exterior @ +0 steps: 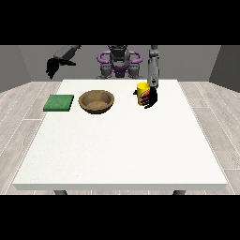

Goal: Pick the cup and pour the ball into the bowl, then pick the bowl and place it on the pad

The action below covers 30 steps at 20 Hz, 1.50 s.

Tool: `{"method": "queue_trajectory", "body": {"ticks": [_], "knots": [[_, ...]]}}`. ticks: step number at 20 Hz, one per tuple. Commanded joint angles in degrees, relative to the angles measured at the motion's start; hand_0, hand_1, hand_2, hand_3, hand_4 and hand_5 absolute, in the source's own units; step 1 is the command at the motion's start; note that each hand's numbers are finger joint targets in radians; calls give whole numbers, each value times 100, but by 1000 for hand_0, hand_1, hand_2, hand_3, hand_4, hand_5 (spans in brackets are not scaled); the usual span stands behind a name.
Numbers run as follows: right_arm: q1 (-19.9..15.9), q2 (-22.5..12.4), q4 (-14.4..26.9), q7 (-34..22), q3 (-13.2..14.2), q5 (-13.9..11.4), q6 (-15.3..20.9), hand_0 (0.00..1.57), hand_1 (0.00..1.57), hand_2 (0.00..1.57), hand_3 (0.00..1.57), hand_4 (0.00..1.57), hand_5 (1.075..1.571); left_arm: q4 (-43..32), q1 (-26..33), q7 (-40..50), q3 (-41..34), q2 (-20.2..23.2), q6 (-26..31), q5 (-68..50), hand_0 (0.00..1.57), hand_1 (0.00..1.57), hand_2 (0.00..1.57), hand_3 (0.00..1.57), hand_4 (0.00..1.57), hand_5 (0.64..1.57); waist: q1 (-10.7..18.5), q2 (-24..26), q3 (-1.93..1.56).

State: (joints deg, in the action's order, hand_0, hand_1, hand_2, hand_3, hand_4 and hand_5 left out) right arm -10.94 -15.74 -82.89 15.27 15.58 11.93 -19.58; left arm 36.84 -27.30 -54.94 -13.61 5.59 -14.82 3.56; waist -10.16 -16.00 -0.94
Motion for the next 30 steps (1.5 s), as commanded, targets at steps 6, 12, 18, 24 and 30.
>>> {"method": "queue_trajectory", "body": {"ticks": [6, 12, 18, 24, 30], "knots": [[245, -210, 585, 29, 246, 73, -214, 0, 0, 0, 0, 0, 1570, -110, 144, 516, 419, -160, -680, 561, 1316, 1316, 1571, 1571, 1496, 1256, 151, 574, 92], [225, -264, 982, -393, 261, 100, -166, 0, 0, 0, 0, 0, 1569, 8, -505, 2340, 926, 1327, -1080, 1696, 1436, 1436, 1571, 1571, 1571, 1321, 378, 1470, 65], [72, -142, 1102, -385, 146, 71, -161, 0, 0, 0, 0, 0, 1568, -79, -1258, 3572, 1345, 1695, -1082, 2443, 1473, 1473, 1571, 1571, 1571, 1278, 282, 1428, 88], [-18, -446, 1650, -162, 362, 157, -470, 0, 0, 0, 0, 0, 1568, 5, -1840, 5031, 2008, 1327, -1447, 3506, 1490, 1490, 1571, 1571, 1512, 1267, 322, 1535, 88], [114, -421, 1909, -55, 369, 104, -502, 0, 0, 0, 0, 0, 1570, 81, -2064, 5989, 2504, 1066, -1135, 4309, 1501, 1501, 1571, 1571, 1508, 1244, 366, 1913, 90]]}}
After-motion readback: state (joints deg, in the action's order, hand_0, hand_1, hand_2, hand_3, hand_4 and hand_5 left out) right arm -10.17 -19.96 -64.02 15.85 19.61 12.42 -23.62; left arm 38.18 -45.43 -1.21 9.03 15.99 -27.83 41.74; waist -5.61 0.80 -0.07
